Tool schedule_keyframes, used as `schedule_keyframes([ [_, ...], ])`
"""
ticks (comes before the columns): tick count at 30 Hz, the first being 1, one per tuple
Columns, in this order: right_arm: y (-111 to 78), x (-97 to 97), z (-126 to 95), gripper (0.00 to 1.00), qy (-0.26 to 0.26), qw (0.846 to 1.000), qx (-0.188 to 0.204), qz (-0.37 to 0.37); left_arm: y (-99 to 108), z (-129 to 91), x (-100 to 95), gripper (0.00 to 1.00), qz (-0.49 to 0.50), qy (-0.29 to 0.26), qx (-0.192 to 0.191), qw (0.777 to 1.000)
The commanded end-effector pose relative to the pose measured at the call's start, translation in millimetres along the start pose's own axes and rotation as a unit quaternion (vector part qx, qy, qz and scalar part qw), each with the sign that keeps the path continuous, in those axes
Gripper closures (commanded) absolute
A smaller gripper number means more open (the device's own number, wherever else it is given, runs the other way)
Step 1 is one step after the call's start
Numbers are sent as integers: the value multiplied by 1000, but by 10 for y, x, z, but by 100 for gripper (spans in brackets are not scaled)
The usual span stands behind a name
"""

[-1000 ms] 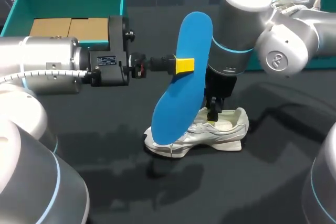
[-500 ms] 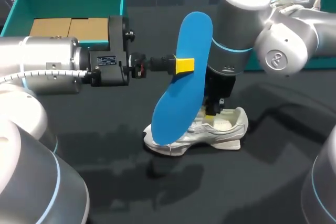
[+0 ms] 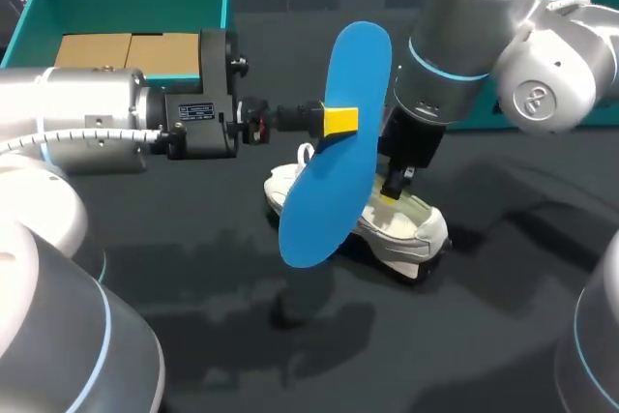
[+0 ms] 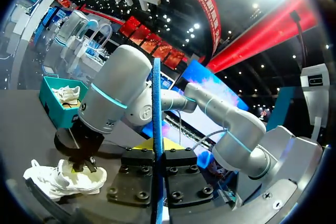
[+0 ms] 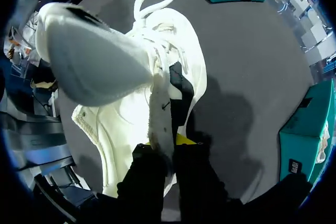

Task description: Take the shoe out of the shoebox, open the shoe tongue, remove and reinsert the insole, then place the shoe into the shoebox

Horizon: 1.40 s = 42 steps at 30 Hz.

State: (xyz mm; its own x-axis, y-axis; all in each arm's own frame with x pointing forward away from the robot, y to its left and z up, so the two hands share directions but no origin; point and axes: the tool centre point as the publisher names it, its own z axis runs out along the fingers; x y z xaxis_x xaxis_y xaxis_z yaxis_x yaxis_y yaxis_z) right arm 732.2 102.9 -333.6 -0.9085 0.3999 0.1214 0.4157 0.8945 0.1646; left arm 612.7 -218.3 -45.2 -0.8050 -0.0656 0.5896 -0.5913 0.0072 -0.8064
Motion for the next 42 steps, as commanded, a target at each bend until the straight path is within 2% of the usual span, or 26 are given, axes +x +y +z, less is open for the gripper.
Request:
schedule_keyframes([
  [1,-146,68,-100,100,-15,998,-40,42,20,-1,7,100,0,0,2,1000],
  [11,-146,68,-100,100,-15,998,-40,42,20,-1,7,100,0,0,2,1000],
  [12,-113,95,-102,100,-20,996,-37,75,20,-1,7,100,0,0,2,1000],
  [15,-32,163,-86,100,-32,983,-31,177,20,-1,7,100,0,0,2,1000],
  [16,-13,180,-76,100,-37,978,-39,201,20,-1,7,100,0,0,2,1000],
  [18,30,217,-65,100,-48,965,-24,255,20,-1,7,100,0,0,2,1000],
  [20,84,257,-52,100,-53,953,-26,298,20,-1,7,100,0,0,2,1000],
  [21,106,277,-53,100,-56,943,-6,328,20,-1,7,100,0,0,2,1000],
  [33,132,292,-53,100,-56,943,-6,327,20,-1,7,100,0,0,2,1000],
  [34,135,315,-55,100,-60,931,-3,361,20,-1,7,100,0,0,2,1000],
  [36,123,344,-41,100,-70,921,-23,383,20,-1,7,100,0,0,2,1000],
  [42,105,376,-10,100,-82,897,-33,433,20,-1,7,100,0,0,2,1000],
])
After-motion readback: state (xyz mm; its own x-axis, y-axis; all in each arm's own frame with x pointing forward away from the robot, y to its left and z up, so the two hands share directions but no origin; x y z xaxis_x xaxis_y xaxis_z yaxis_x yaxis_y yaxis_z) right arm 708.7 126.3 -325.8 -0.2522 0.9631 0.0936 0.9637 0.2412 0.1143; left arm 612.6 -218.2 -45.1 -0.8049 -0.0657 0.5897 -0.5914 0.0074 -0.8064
